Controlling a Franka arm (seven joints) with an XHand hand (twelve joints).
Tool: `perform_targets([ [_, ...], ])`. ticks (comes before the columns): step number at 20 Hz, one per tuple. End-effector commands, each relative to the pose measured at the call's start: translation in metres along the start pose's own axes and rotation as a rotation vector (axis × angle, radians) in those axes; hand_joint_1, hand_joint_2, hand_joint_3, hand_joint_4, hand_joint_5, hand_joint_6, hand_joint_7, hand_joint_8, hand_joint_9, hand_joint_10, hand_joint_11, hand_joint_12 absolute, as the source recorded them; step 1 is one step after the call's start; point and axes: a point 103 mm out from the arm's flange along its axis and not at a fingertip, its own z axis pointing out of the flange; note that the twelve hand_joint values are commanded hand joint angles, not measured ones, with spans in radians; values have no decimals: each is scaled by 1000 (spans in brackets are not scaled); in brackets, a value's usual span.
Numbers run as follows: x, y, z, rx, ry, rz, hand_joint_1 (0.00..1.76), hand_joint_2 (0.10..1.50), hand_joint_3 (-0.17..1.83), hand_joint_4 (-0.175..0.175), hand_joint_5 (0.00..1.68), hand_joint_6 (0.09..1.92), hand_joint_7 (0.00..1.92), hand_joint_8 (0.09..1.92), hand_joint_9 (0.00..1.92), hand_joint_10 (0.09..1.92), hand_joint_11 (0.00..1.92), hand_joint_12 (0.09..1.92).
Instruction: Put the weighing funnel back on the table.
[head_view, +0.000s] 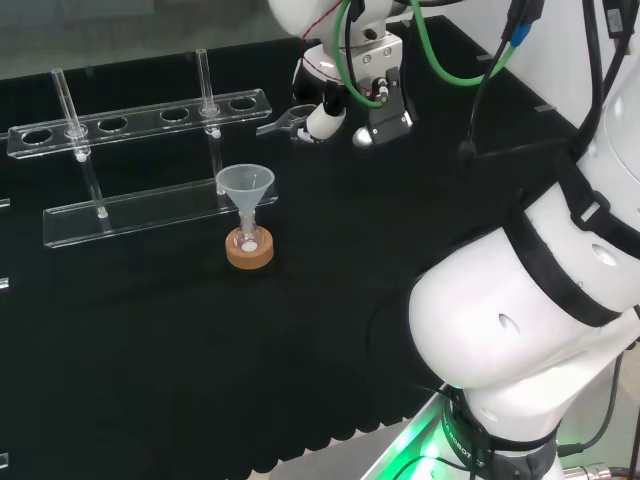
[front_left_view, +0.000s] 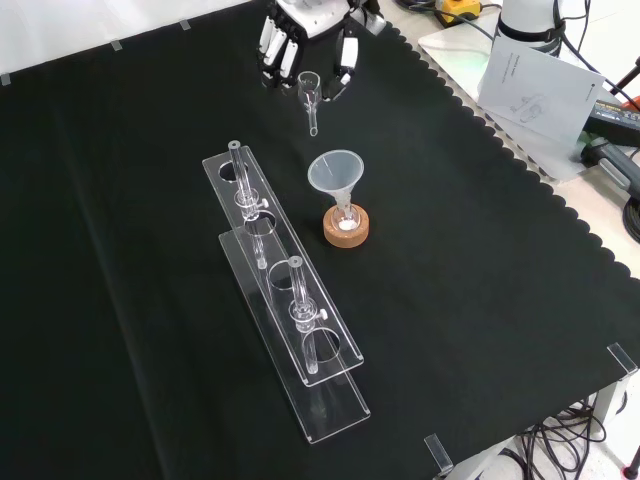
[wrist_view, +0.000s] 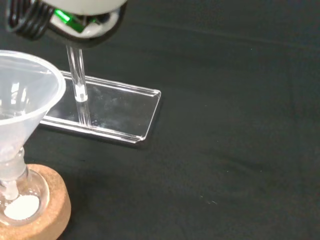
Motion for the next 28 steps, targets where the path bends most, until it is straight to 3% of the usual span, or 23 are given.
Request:
perform_targets([
  [1,-10,0,5,-11,52,15,1123,679,583,175,1315,568,738,605,1138,167,984,913],
  [11,-47,4,13,-39,138,72,1123,679,583,175,1315,568,739,605,1140,164,984,912],
  [19,-87,22,38,-29,188,96,1123,679,583,175,1314,569,738,604,1140,161,983,912],
  [28,-117,55,84,27,203,77,1123,679,583,175,1314,569,733,602,1139,157,981,912],
])
